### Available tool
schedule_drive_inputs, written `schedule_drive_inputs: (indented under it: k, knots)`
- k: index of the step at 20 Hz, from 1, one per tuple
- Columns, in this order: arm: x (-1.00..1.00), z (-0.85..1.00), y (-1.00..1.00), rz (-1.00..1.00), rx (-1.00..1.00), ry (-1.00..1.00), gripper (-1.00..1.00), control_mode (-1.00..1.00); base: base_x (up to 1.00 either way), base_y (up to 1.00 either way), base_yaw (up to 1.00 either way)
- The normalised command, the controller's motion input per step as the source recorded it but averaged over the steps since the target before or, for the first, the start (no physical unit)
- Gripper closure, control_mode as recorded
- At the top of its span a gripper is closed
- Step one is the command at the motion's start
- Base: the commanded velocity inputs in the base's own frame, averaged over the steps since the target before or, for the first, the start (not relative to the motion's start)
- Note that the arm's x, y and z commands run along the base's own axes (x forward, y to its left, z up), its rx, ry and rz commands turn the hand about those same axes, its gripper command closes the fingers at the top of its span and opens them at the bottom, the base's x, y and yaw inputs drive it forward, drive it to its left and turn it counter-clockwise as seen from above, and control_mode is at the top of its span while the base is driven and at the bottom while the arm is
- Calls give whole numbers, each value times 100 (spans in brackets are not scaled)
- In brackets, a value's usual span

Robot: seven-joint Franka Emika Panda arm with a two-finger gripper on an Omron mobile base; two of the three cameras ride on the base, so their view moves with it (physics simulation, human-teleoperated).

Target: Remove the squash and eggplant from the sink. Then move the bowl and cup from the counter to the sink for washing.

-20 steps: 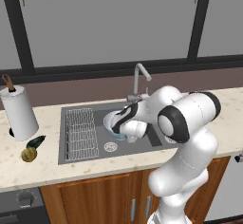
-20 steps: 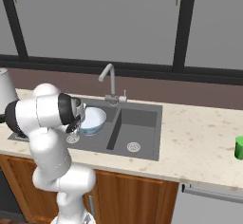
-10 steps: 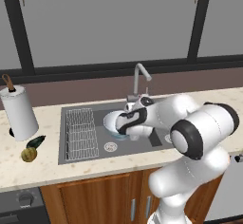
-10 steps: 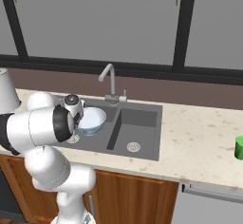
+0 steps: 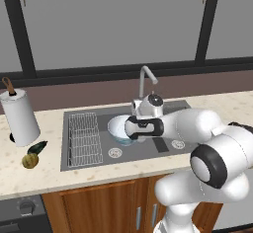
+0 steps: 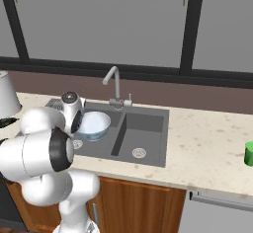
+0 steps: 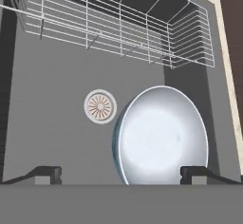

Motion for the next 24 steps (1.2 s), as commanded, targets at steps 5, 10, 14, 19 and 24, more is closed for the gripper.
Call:
schedule_drive_inputs:
  k: [5,10,14,19,24]
  knots:
    - [-16,38,-2,-10,0,5,-100,-100,0,0,0]
    - [-22,36,-1,-18,0,9,-100,-100,0,0,0]
    - [-18,36,-1,-21,0,8,-100,-100,0,0,0]
    - [-18,31,-9,-25,-4,7,-100,-100,0,0,0]
    - [-27,26,-11,-30,-2,8,-100,-100,0,0,0]
